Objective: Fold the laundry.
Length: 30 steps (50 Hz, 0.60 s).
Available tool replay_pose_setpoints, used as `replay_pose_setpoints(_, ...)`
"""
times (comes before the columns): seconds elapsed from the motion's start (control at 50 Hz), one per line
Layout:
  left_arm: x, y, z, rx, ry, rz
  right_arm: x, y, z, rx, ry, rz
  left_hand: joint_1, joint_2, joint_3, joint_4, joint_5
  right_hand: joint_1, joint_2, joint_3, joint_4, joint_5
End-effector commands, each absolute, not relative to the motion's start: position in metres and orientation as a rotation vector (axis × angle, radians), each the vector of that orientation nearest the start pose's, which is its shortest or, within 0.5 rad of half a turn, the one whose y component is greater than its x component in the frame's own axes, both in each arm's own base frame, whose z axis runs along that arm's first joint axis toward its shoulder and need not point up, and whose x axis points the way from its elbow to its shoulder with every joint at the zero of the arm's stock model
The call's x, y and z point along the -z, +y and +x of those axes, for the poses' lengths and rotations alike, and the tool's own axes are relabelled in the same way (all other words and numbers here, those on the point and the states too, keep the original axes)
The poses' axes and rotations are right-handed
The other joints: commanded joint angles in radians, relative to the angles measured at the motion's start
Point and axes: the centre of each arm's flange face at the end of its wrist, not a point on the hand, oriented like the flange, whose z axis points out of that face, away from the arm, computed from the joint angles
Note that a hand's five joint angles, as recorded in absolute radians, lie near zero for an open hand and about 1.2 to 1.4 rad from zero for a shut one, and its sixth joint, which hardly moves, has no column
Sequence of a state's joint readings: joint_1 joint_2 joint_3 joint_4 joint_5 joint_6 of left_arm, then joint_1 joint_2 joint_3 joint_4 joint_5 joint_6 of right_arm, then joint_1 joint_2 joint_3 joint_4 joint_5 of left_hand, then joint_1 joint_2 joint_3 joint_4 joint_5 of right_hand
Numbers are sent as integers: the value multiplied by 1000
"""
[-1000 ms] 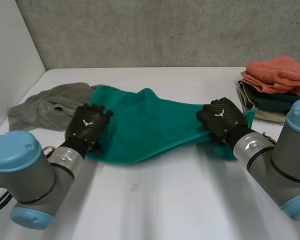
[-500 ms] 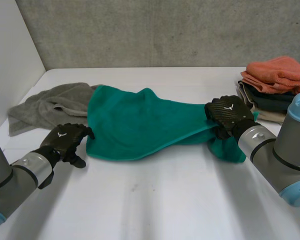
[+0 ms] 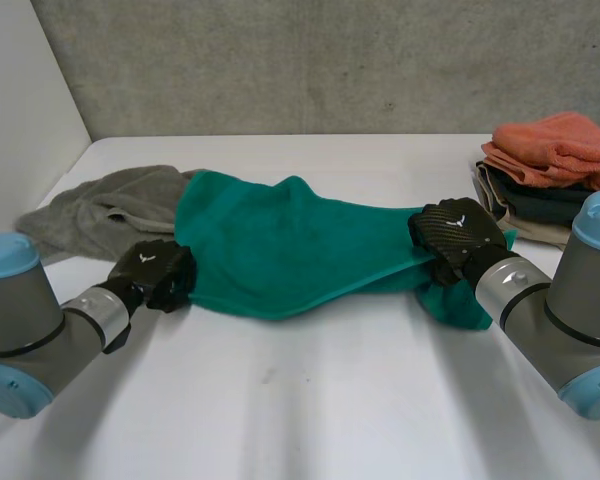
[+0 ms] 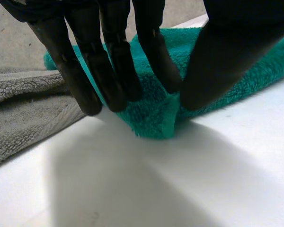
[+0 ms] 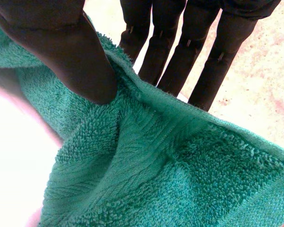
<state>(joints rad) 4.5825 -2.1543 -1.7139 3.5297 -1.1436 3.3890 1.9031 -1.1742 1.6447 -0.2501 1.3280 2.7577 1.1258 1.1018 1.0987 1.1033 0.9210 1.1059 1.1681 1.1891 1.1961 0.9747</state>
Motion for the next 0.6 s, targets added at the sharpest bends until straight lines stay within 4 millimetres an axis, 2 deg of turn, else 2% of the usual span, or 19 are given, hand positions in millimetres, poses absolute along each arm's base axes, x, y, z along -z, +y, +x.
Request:
replay_pose_setpoints(0.02, -116, -336, -213, 2035, 2550, 913, -183, -285, 259, 1888, 2080, -1021, 270, 294, 298, 293, 301, 290, 228, 207, 200, 247)
replay_pose_setpoints(0.06, -122, -336, -213, 2043, 2529, 897, -195, -285, 259, 1927, 2054, -1021, 270, 294, 298, 293, 301, 290, 228, 207, 200, 247)
replay_pose_setpoints(0.12, -181, -332, -216, 2217, 2334, 858, -227, -280, 258, 2007, 2000, -1052, 270, 294, 298, 293, 301, 290, 228, 207, 200, 247)
replay_pose_setpoints(0.14, -197, -329, -216, 2265, 2277, 848, -252, -273, 255, 2057, 1976, -1106, 270, 294, 298, 293, 301, 290, 228, 207, 200, 247)
replay_pose_setpoints(0.16, -233, -319, -215, 2365, 2150, 825, -262, -270, 254, 2079, 1963, -1126, 270, 294, 298, 293, 301, 290, 228, 207, 200, 247)
replay_pose_setpoints(0.2, -263, -309, -214, 2443, 2031, 805, -296, -264, 246, 2145, 1945, -1196, 270, 294, 298, 293, 301, 290, 228, 207, 200, 247)
replay_pose_setpoints(0.22, -289, -299, -212, 2509, 1936, 778, -304, -264, 242, 2162, 1951, -1215, 270, 294, 298, 293, 301, 290, 228, 207, 200, 247)
replay_pose_setpoints(0.26, -320, -287, -208, 2583, 1813, 736, -320, -264, 232, 2188, 1981, -1243, 270, 294, 298, 293, 301, 290, 228, 207, 200, 247)
replay_pose_setpoints(0.28, -335, -279, -205, 2615, 1751, 715, -335, -264, 222, 2215, 2007, -1258, 270, 294, 298, 293, 301, 290, 228, 207, 200, 247)
replay_pose_setpoints(0.3, -356, -266, -200, 2656, 1661, 678, -342, -265, 218, 2227, 2020, -1266, 270, 294, 298, 293, 301, 290, 228, 207, 200, 247)
replay_pose_setpoints(0.32, -366, -258, -196, 2665, 1627, 656, -348, -264, 216, 2233, 2026, -1278, 270, 294, 298, 293, 301, 290, 228, 207, 200, 247)
replay_pose_setpoints(0.36, -368, -252, -193, 2640, 1643, 647, -360, -262, 211, 2235, 2046, -1298, 270, 294, 298, 293, 301, 290, 228, 207, 200, 247)
replay_pose_setpoints(0.46, -351, -247, -193, 2500, 1777, 709, -364, -259, 208, 2188, 2079, -1318, 270, 294, 298, 293, 301, 290, 228, 207, 200, 247)
replay_pose_setpoints(0.52, -322, -256, -195, 2362, 1899, 771, -352, -263, 207, 2103, 2137, -1346, 270, 294, 298, 293, 301, 290, 228, 207, 200, 247)
replay_pose_setpoints(0.6, -275, -265, -206, 2223, 2102, 849, -319, -276, 211, 1946, 2222, -1367, 270, 294, 298, 293, 301, 290, 228, 207, 200, 247)
